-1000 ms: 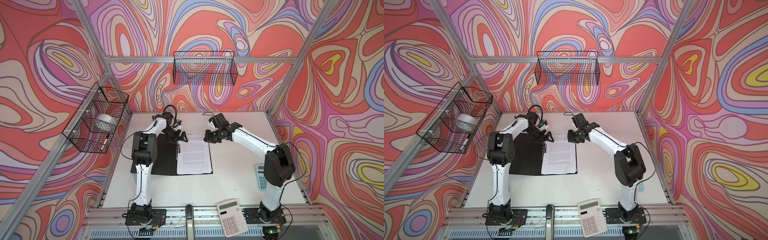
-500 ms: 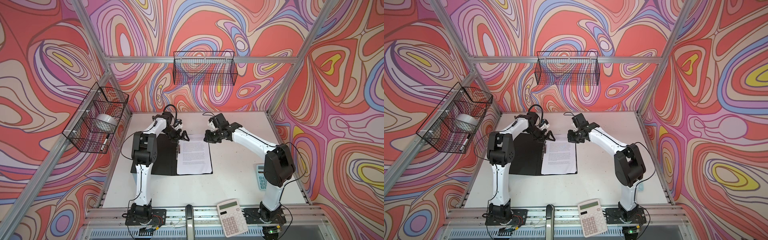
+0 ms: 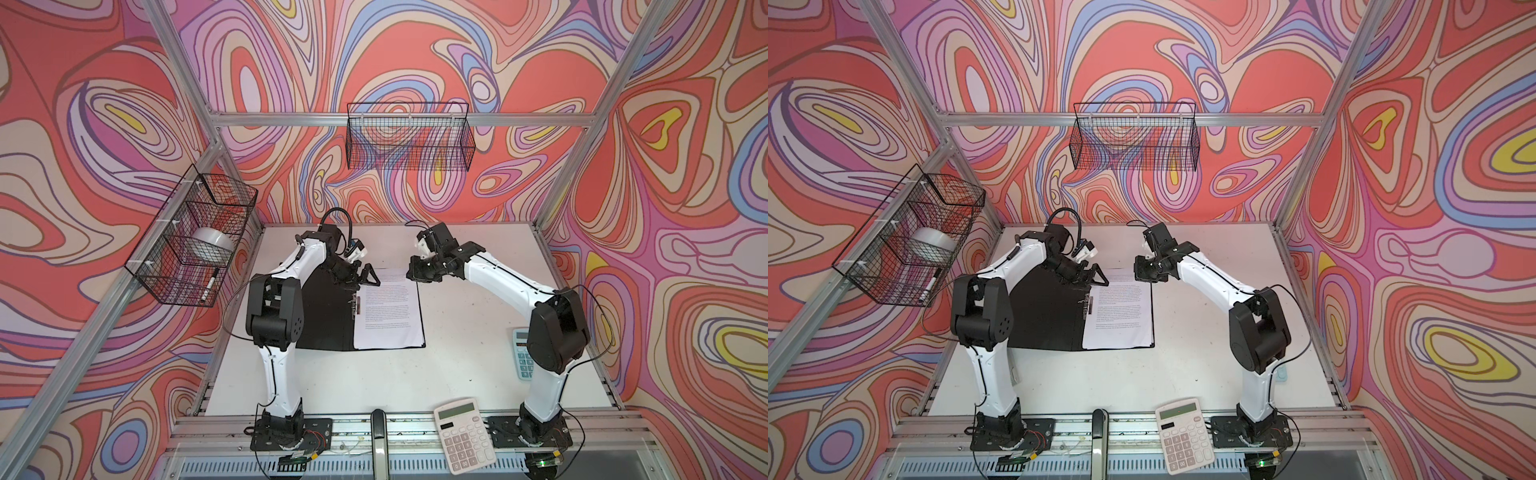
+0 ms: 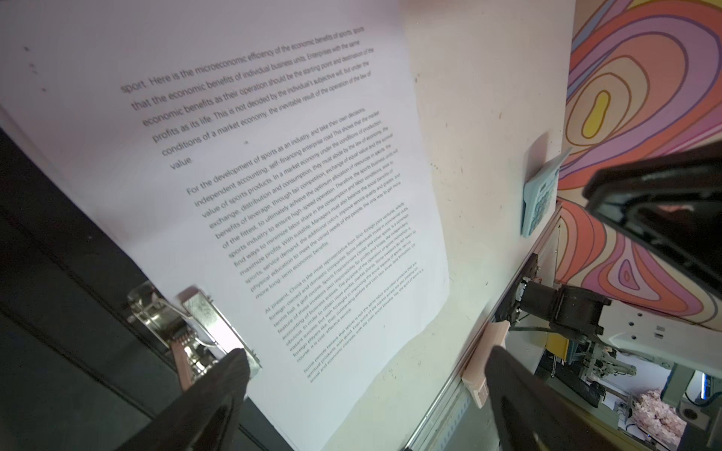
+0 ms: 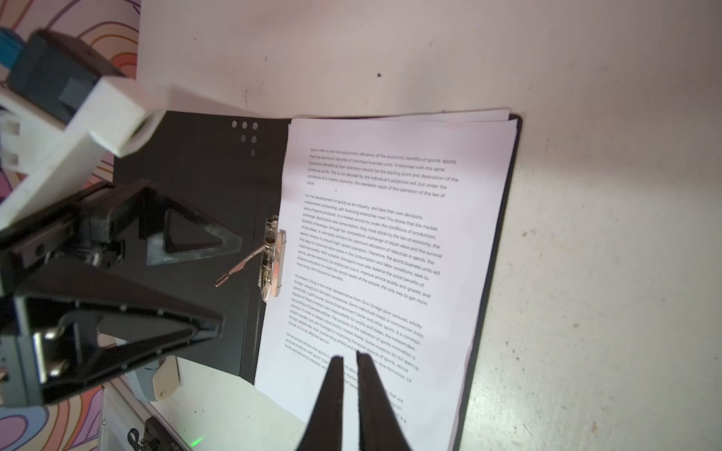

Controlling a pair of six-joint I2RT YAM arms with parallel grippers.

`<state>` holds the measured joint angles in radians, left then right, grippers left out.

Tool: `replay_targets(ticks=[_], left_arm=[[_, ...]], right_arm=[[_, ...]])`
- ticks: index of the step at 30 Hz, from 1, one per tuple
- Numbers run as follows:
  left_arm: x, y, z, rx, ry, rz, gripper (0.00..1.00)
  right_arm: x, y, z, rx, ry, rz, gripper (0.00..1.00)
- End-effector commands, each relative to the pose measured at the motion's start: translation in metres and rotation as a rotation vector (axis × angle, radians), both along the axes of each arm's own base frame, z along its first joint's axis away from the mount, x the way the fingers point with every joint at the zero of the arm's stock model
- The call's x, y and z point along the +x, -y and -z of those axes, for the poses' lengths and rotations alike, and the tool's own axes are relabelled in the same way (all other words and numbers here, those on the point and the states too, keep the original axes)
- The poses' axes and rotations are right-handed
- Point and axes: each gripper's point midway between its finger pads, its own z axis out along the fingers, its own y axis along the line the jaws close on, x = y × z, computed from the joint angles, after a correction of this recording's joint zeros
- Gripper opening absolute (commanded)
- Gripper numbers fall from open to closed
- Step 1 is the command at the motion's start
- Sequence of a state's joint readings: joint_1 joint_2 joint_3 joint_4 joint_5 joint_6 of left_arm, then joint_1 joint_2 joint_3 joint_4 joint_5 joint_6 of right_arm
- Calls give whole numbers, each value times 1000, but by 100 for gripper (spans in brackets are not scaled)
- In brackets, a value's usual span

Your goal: Put the files into the folder

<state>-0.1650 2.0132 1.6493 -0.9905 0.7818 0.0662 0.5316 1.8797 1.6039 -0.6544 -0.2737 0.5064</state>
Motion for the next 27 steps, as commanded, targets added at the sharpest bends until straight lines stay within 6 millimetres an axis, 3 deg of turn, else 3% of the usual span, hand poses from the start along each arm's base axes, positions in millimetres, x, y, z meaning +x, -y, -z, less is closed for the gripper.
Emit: replay_targets(ticks=[1, 4, 9, 11, 15, 21, 27], left_arm=[[-26, 1, -20, -23, 5, 49, 95], [-29, -19, -23, 94, 39, 14, 94], [-17, -90, -44, 289, 150, -184, 99], [-15, -122, -42, 408, 163, -241, 100], [-22, -168, -25, 549, 141, -320, 100], [-36, -201, -4, 698, 118, -336, 100], [-32, -229, -10, 773, 157, -398, 100]], right_arm=[[2, -2, -4, -10, 0, -7, 10], [-2, -7, -6, -17, -18, -18, 10], [-13, -31, -3, -137, -40, -80, 10], [-15, -46, 0, -165, -45, -95, 10], [-16, -82, 12, -149, -34, -116, 10], [-17, -101, 28, -108, -49, -121, 10], [-19, -101, 28, -91, -43, -119, 10]])
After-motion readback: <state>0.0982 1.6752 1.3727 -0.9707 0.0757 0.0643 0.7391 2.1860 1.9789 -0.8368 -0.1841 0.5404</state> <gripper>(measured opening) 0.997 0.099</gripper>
